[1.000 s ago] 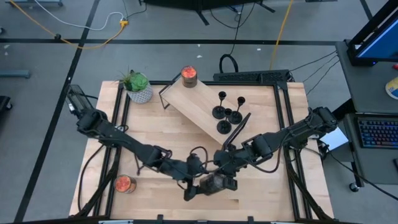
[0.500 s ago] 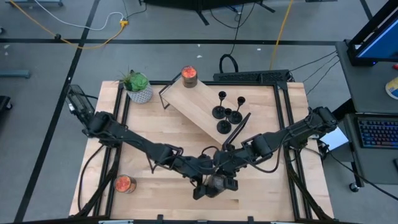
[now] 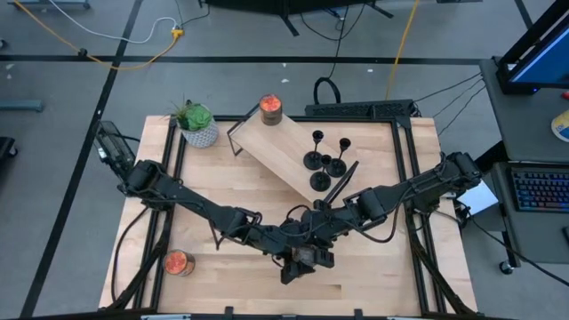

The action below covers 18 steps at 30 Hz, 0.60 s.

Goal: Pick & Place candle stick holders
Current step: Put the brown scented candle on the shelf

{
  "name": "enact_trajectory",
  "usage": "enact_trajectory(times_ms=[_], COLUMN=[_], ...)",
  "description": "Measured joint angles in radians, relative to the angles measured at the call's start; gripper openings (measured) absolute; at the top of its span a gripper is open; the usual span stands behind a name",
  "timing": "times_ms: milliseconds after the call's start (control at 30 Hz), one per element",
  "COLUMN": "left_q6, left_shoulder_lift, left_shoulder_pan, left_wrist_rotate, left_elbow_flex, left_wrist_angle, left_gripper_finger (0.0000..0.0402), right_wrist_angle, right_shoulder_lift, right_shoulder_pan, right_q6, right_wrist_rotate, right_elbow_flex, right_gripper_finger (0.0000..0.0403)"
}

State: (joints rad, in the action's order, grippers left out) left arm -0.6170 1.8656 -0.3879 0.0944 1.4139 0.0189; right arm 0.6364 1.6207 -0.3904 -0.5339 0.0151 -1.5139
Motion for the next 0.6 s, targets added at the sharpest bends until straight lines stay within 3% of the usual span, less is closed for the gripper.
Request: enact_trajectory(times_ms=[133,400,600], left_q6=[0.012,0.009,-0.001], left_shoulder_lift=[0.000,0.000,0.000], left_shoulder_pan=[-0.003,-0.012,-0.032], left_wrist_rotate=[-0.008,-0.015,-0.014], left_elbow_flex=[0.001,0.001,0.001], left_wrist_angle=[0.005,0.007,0.044], left_gripper_finger=[0.0350,0.0347,0.0345], right_wrist_angle=[-0.019,-0.027,-0.029], right_shoulder_lift=[0.000,0.000,-0.008], right_shoulder_pan=[0.000,0.000,-0.002], right_q6=[0.000,0.000,-0.040], right_wrist_rotate=[0.005,0.014,0.072], right_elbow_flex=[0.000,0.000,0.000], right_gripper_finger=[0.0000,0.0002,0.0029])
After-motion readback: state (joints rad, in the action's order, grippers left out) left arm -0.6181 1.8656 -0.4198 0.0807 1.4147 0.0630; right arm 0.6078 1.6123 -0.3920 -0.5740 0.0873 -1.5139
